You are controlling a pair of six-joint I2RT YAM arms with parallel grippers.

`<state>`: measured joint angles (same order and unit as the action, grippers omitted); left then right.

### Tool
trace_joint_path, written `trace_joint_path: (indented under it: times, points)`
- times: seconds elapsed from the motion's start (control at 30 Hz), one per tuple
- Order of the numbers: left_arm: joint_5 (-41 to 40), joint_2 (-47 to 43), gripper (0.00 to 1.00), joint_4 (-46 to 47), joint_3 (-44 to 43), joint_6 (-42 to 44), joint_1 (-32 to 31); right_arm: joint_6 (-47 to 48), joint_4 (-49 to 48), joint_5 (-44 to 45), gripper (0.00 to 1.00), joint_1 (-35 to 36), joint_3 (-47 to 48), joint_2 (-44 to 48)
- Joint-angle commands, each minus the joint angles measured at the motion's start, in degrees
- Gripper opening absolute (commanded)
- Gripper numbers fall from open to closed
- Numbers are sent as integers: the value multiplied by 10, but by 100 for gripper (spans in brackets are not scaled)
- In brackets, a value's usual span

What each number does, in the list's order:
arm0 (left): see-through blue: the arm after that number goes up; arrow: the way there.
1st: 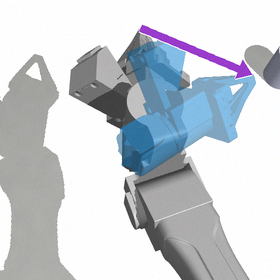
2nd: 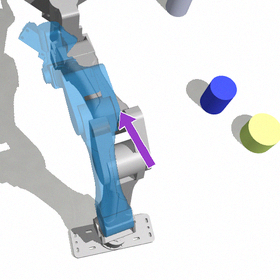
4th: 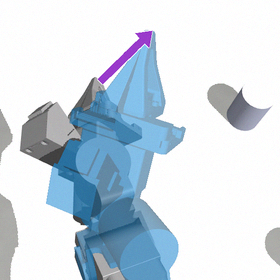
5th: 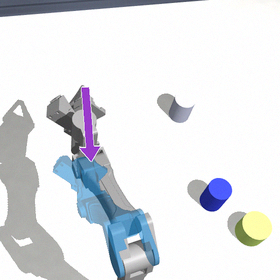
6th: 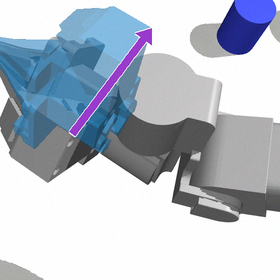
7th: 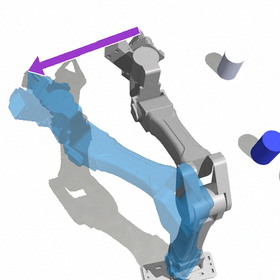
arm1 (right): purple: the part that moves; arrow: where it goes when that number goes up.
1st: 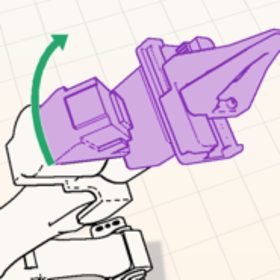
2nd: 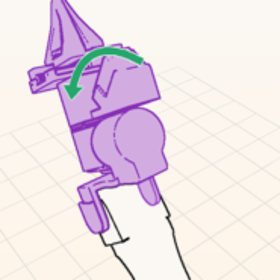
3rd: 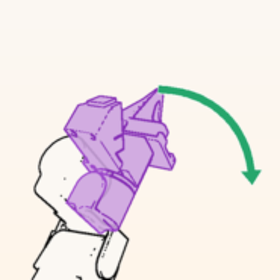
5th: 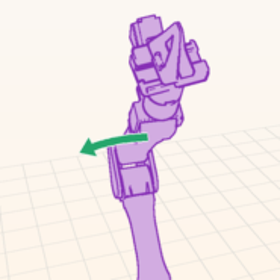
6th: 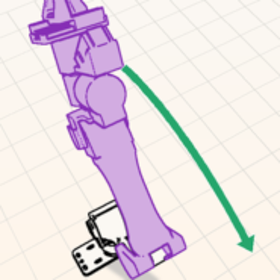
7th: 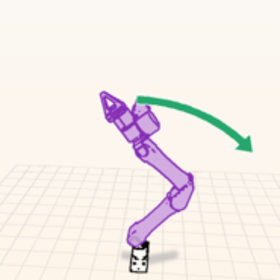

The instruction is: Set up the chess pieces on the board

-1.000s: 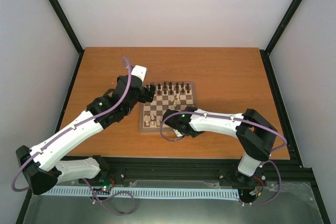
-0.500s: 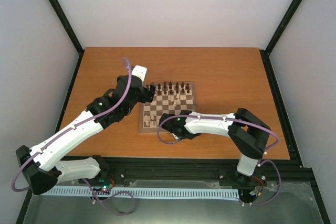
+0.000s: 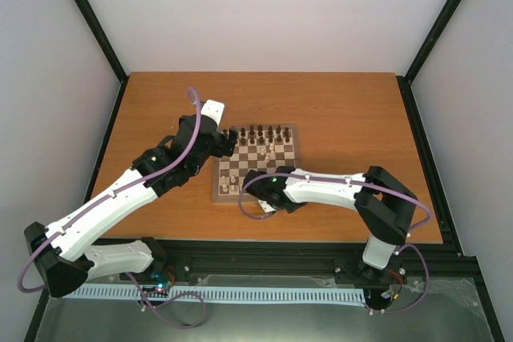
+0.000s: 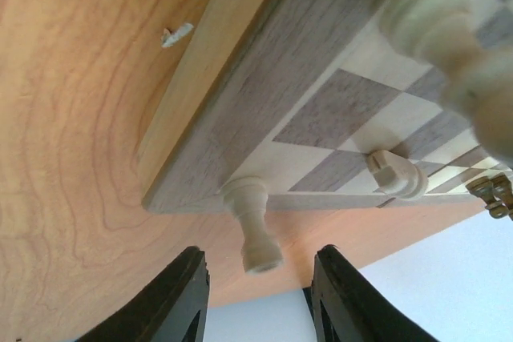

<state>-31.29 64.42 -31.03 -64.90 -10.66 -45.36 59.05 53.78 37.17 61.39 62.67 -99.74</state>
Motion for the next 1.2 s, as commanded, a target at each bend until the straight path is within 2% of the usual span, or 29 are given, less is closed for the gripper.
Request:
trace_joint_path:
  times: [0.0, 0.13, 0.3, 0.4, 0.53, 0.67, 0.83, 1.0, 1.17]
  points:
    - [1, -6, 100, 1, -15, 7, 4, -23, 42, -71, 38, -20, 36, 59]
    - [5, -6, 100, 1, -17, 5, 4, -51, 64, -208, 39, -87, 71, 106]
    - [9, -4, 100, -1, -18, 4, 4, -121, 56, -415, 37, -211, 111, 129]
    - [11, -1, 100, -3, -18, 3, 4, -168, 33, -482, 35, -253, 109, 122]
    - [9, -1, 100, 0, -17, 5, 4, -190, -20, -462, 34, -254, 78, 109]
    - [10, 0, 100, 2, -15, 7, 4, -144, -36, -431, 32, -255, 68, 89]
    - [13, 2, 99, 2, -15, 10, 4, -13, -42, -386, 32, -257, 71, 68]
    - [14, 2, 99, 3, -15, 16, 4, 96, -54, -378, 31, -257, 85, 48]
    - [14, 3, 99, 5, -14, 21, 4, 184, -60, -365, 37, -257, 84, 27]
